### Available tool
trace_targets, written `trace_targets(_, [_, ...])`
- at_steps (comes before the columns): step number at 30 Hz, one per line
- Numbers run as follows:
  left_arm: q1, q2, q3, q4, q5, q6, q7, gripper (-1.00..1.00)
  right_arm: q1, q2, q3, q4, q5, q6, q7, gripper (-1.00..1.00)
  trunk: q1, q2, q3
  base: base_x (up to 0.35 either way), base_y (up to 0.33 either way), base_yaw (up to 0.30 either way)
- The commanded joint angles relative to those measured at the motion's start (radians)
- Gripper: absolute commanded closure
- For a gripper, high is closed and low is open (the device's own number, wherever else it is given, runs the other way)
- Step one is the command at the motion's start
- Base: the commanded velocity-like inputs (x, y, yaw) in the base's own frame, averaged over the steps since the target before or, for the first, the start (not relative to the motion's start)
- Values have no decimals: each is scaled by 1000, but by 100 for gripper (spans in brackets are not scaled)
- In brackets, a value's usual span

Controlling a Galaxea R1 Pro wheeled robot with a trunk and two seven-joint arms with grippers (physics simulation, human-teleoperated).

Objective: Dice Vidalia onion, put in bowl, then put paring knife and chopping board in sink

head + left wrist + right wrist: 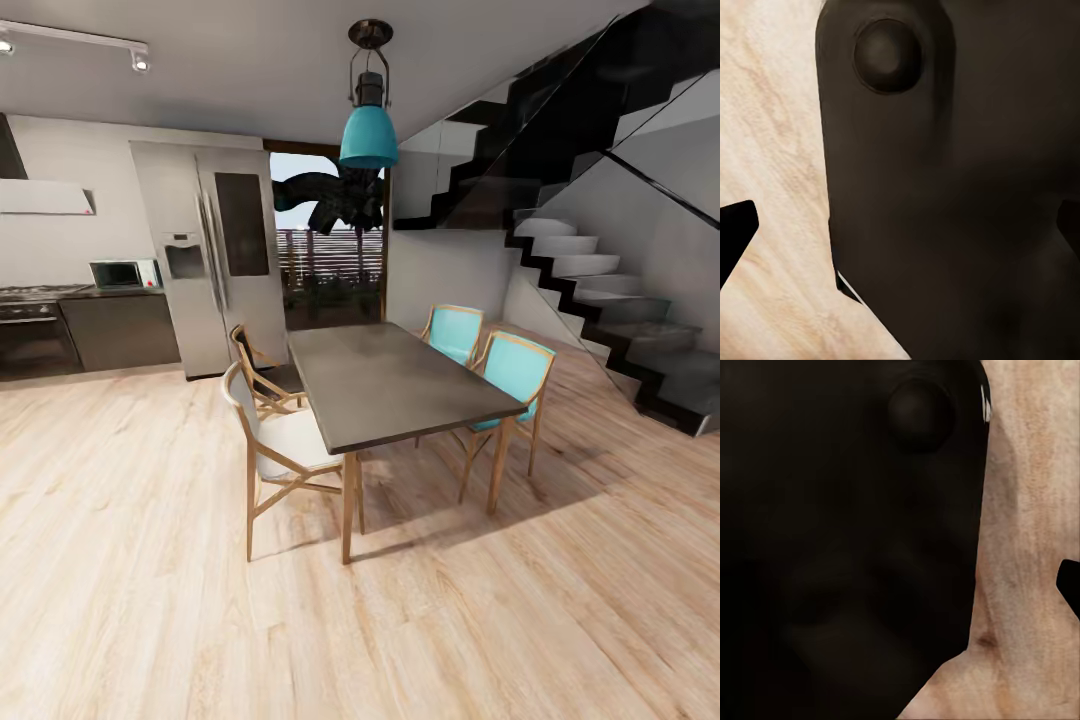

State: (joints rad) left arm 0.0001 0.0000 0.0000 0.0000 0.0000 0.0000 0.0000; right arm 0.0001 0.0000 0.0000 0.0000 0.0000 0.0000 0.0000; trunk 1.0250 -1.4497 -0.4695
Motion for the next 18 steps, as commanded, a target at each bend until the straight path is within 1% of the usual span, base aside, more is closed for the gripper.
trace_targets(1, [0, 0, 0, 0, 0, 0, 0, -100, 0, 0, 0, 0, 0, 0, 0, -100, 0, 0, 0, 0, 0, 0])
trace_targets(3, [6, -1, -3, -2, -2, -2, 0, -100, -3, 8, 2, -9, 0, -1, -2, -100, 0, 0, 0, 0, 0, 0])
trace_targets(7, [7, 0, -3, -2, -2, -2, 0, -100, -3, 6, 2, -9, 0, 0, -3, -100, 0, 0, 0, 0, 0, 0])
trace_targets(11, [19, 5, -3, -2, -2, -2, 0, -100, -17, 27, 3, -31, -1, 1, -3, -100, 0, 0, 0, 0, 0, 0])
trace_targets(18, [23, 12, -3, -2, -2, -2, 0, -100, -20, 29, 4, -35, -1, 1, -2, -100, 0, 0, 0, 0, 0, 0])
